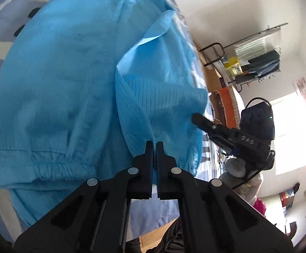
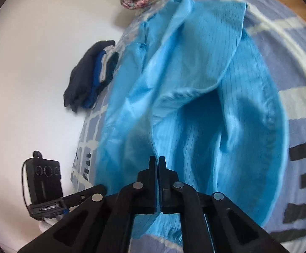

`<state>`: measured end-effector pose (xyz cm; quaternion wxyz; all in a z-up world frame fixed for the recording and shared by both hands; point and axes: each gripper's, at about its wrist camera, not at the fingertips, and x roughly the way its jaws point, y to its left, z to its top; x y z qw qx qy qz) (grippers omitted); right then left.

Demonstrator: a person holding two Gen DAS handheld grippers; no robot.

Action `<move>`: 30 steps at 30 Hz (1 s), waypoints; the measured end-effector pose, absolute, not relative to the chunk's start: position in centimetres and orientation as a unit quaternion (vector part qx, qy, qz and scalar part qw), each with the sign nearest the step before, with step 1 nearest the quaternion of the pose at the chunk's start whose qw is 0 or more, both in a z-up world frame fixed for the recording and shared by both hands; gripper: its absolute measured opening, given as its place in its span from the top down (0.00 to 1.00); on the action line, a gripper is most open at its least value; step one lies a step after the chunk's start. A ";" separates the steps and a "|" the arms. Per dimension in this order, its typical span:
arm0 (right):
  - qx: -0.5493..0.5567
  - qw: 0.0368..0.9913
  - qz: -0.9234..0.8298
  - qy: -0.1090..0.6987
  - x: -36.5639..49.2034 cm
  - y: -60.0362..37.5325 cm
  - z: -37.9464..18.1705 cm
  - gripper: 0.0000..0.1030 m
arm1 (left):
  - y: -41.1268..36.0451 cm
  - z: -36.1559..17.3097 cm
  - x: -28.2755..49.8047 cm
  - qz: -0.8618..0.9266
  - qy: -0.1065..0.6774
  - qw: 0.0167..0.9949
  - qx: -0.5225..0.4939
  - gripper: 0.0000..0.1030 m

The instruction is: Fold large clothes

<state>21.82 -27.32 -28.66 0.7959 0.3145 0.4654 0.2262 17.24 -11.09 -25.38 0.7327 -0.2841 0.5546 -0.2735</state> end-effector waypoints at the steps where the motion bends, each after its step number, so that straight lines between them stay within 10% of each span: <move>1: 0.310 0.801 0.225 0.460 21.4 -27.9 -27.9 1.00 | -11.5 -24.8 16.9 -0.281 0.552 0.733 -0.282 1.00; 14: 0.177 0.823 0.120 0.527 19.2 -31.5 -26.6 0.99 | -15.4 -25.3 15.7 -0.288 0.579 0.732 -0.212 1.00; 24: 0.154 0.871 0.135 0.446 21.8 -33.1 -19.0 0.53 | -16.7 -22.9 13.5 -0.306 0.560 0.758 -0.129 1.00; 30: 0.278 0.861 0.148 0.400 28.9 -36.5 -17.5 0.53 | -16.0 -21.0 13.5 -0.328 0.568 0.743 -0.136 1.00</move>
